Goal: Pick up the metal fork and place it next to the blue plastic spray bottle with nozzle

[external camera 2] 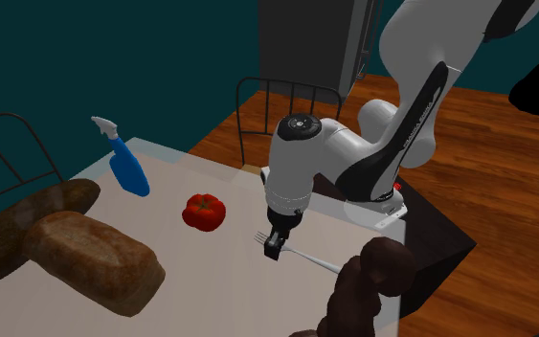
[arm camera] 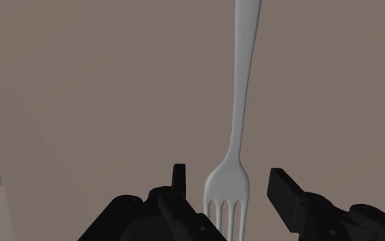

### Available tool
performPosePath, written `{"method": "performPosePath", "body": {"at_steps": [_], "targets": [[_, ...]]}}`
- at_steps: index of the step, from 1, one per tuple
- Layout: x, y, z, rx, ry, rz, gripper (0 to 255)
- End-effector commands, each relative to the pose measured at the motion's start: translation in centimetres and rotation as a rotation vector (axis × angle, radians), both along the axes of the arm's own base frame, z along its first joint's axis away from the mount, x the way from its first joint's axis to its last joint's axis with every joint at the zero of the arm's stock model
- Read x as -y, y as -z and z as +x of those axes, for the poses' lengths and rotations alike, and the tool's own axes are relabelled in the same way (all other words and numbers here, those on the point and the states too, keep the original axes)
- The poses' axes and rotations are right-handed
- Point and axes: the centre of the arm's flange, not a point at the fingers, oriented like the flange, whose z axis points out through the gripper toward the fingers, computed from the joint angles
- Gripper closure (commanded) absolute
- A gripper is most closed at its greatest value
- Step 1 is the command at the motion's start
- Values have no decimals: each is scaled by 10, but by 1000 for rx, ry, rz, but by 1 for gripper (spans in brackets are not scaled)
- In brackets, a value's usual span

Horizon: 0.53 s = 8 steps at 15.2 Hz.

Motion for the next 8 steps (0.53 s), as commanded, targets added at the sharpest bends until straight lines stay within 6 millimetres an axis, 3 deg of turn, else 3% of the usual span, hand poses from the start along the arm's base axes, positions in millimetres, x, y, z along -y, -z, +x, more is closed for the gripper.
{"method": "performPosePath", "body": {"at_steps": [1, 4, 8], "targets": [[0, 2, 0, -1, -1, 2, 255], [-1, 2, 0, -1, -1, 2, 255], [-1, -19, 0, -1, -1, 2, 255]]}}
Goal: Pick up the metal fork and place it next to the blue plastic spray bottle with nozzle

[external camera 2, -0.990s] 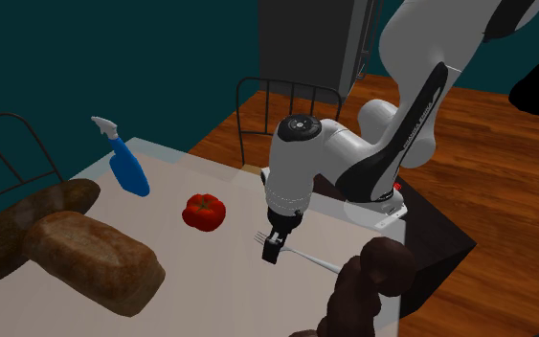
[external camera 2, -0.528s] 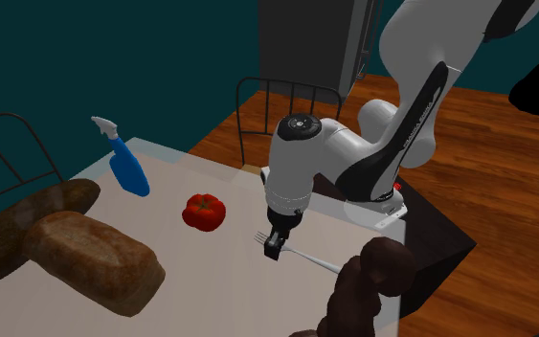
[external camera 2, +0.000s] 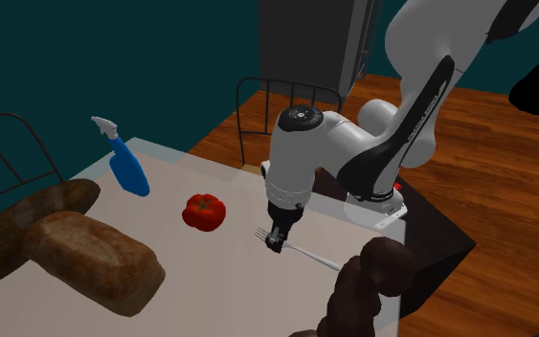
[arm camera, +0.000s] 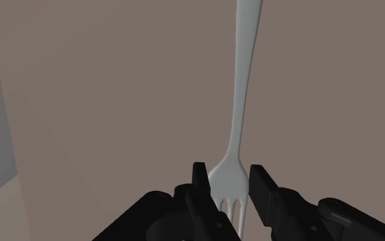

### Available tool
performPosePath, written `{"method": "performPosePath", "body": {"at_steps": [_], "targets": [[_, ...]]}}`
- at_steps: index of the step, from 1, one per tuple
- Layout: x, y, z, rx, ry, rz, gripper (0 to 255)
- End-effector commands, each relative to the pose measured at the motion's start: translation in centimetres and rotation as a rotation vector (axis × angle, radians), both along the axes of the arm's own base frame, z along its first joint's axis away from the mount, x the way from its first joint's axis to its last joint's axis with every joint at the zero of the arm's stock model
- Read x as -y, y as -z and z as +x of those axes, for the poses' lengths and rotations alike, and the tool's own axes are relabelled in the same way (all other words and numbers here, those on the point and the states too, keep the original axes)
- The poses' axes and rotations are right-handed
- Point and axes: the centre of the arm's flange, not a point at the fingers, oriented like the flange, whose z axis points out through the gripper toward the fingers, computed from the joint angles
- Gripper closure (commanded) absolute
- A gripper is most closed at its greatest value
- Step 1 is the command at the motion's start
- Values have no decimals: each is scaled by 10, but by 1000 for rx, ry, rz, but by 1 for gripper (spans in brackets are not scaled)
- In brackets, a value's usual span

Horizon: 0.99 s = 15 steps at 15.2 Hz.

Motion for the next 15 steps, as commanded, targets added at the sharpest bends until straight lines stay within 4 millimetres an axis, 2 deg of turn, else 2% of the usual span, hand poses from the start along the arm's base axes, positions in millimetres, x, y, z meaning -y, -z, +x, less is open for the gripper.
{"method": "performPosePath", "body": {"at_steps": [1, 15], "targets": [[-1, -10, 1, 0, 0, 0, 255], [-1, -84, 1, 0, 0, 0, 255]]}}
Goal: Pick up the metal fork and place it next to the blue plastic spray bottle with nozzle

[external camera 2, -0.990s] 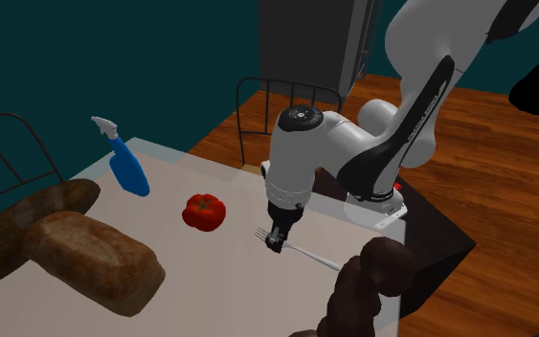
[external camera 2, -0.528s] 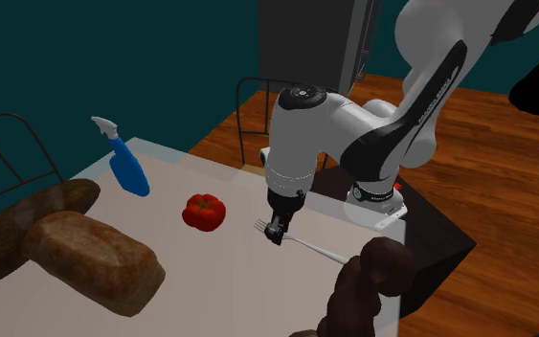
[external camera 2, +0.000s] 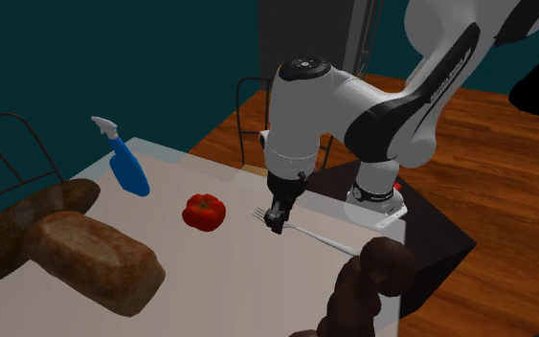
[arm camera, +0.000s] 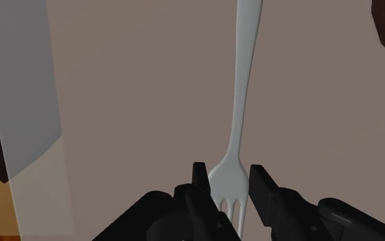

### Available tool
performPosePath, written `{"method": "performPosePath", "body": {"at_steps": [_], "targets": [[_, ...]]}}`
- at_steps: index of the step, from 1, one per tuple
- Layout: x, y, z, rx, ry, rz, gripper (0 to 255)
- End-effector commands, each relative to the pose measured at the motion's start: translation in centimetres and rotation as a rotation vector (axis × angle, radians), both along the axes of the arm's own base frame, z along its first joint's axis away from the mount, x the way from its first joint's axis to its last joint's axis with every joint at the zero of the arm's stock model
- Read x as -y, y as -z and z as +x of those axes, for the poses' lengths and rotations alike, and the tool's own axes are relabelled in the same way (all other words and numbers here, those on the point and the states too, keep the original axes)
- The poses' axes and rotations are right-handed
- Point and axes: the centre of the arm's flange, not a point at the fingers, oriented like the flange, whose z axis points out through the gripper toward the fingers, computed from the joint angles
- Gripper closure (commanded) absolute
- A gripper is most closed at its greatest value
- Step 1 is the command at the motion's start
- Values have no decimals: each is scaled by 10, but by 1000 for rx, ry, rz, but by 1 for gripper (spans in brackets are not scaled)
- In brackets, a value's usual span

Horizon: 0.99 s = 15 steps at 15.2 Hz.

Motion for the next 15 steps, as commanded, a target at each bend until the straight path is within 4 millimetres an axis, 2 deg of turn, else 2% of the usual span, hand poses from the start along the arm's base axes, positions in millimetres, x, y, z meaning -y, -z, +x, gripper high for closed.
{"method": "performPosePath", "body": {"at_steps": [1, 15], "targets": [[0, -11, 0, 0, 0, 0, 255], [0, -85, 0, 0, 0, 0, 255]]}}
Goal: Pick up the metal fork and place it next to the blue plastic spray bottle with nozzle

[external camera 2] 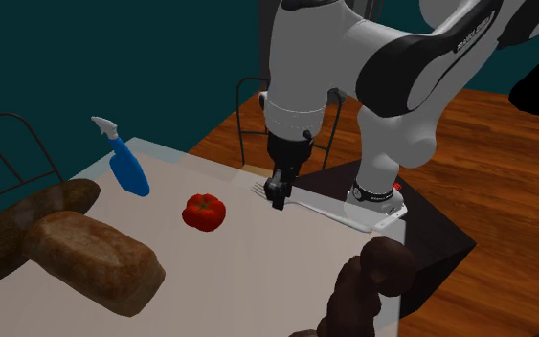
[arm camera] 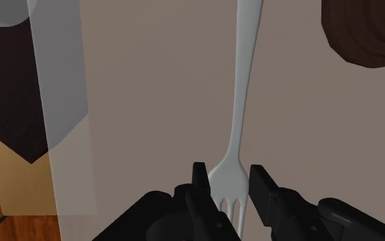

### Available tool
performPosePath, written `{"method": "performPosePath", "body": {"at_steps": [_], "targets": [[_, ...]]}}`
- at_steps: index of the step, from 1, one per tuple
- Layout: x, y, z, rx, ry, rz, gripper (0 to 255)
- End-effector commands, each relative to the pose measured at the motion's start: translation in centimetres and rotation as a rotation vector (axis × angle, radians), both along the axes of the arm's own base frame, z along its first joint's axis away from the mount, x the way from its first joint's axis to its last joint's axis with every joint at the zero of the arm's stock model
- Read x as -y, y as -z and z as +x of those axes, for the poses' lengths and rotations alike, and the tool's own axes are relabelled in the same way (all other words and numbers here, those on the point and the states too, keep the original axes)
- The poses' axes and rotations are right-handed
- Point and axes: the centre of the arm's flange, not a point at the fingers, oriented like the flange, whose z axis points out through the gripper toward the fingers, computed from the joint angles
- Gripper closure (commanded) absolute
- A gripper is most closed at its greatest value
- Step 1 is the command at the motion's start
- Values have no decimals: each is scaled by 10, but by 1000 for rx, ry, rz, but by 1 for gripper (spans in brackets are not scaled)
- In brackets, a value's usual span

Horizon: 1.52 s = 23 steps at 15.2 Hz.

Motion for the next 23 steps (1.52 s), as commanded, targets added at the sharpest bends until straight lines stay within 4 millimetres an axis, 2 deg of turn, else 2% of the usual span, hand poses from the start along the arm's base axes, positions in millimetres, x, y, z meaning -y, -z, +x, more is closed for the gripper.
{"method": "performPosePath", "body": {"at_steps": [1, 23], "targets": [[1, -11, 0, 0, 0, 0, 255], [1, -127, 0, 0, 0, 0, 255]]}}
